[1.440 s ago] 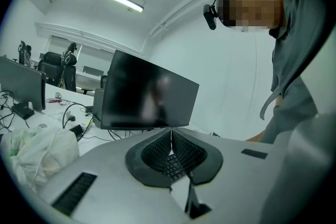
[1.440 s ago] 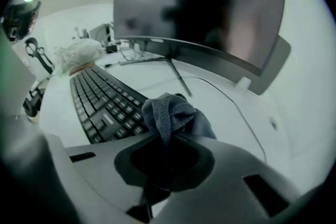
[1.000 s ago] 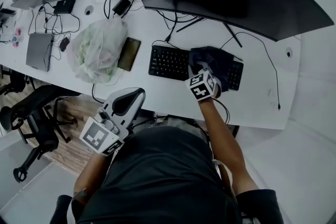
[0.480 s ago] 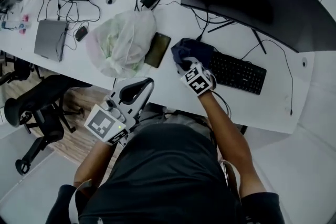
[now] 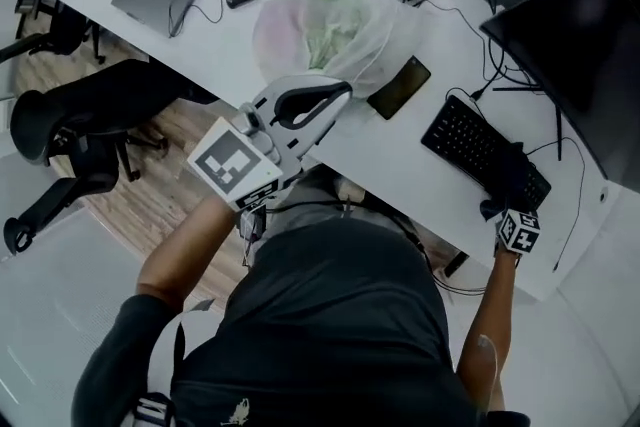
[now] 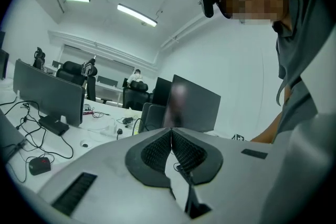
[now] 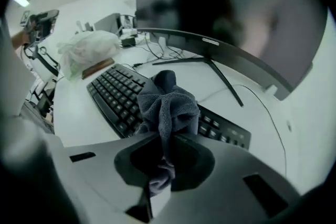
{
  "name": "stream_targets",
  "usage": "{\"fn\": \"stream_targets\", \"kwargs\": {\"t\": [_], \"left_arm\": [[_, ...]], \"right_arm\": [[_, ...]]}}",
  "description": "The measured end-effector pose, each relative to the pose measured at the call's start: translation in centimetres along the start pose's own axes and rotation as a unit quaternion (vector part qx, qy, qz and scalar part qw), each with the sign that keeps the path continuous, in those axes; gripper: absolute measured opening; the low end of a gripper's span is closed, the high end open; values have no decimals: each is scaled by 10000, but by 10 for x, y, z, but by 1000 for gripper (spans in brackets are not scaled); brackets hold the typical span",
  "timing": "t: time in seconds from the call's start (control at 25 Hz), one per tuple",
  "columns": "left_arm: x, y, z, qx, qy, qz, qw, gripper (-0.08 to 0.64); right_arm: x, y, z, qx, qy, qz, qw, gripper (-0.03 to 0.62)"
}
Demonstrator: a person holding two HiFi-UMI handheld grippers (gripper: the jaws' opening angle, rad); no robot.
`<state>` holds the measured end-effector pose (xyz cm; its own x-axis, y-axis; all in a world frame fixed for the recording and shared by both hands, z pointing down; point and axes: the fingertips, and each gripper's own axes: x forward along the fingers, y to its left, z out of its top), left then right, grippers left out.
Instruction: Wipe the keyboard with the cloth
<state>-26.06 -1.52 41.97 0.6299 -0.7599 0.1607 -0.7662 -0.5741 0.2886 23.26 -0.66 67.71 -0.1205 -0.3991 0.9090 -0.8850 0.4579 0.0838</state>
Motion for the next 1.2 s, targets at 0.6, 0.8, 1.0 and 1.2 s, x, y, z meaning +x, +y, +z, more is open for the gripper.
{"fn": "stream_targets", "kwargs": {"t": [0.6, 0.8, 1.0, 1.2], "left_arm": [[-65, 31, 18, -292, -681, 6, 9973, 8], [-60, 12, 17, -366, -735, -251, 9963, 8], [-39, -14, 13, -295, -653, -757, 9945, 8], [-20, -45, 10, -409, -593, -1186, 9903, 8]], "right_arm": [[-157, 88, 191, 713, -2312, 987, 9652, 23], [-202, 142, 222, 815, -3057, 1635, 9344, 23], [-237, 164, 228, 871, -3506, 1783, 9153, 23], [-253, 167, 216, 1179, -3688, 1885, 9025, 23]]}}
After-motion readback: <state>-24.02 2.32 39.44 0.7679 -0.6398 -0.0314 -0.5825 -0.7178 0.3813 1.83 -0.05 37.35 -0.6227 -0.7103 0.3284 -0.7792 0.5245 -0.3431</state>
